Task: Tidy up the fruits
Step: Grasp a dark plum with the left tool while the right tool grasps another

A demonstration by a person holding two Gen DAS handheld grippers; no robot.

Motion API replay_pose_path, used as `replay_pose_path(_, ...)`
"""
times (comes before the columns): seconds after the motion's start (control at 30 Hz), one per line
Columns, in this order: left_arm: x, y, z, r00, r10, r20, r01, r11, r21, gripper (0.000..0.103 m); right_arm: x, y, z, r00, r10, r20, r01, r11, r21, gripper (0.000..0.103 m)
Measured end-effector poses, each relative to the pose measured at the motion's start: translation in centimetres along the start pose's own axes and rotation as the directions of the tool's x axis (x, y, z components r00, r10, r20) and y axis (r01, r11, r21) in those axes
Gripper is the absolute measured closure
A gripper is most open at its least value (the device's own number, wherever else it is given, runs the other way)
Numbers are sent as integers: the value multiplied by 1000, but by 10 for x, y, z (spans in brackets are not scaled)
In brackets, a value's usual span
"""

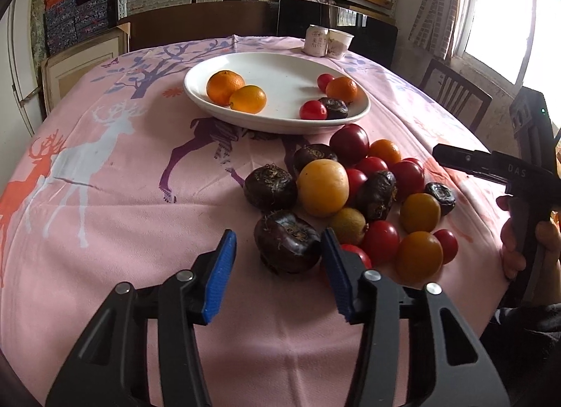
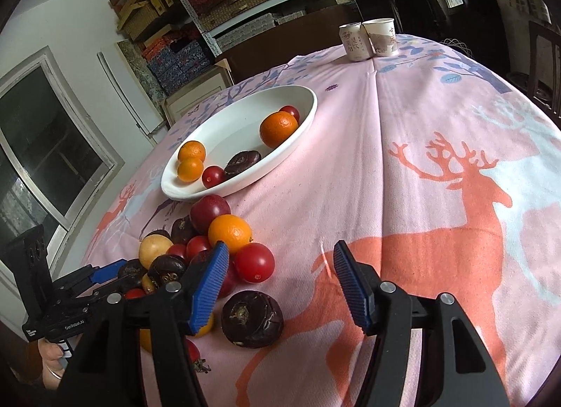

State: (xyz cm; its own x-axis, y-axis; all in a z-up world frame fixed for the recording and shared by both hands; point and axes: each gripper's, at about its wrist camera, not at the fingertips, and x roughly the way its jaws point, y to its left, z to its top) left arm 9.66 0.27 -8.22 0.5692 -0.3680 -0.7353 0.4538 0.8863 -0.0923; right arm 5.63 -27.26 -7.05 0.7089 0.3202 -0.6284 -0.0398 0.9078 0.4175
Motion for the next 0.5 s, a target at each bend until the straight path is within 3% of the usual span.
replay_pose_path(0.27,-21,13,-2,999,44,11,-44,999,-5,60,0,3,0,1000,16,-1,-16,1000,-11,40)
replay_pose_path(0.4,-10,-5,2,1000,9,-16,-9,999,34,59,0,3,1,1000,16,2,-16,1000,-12,40)
replay_pose_path(0.5,-5,-19,5,999,40,-5,-39,997,61,58,-1,2,1,1000,19,5,-19,1000,-7,40)
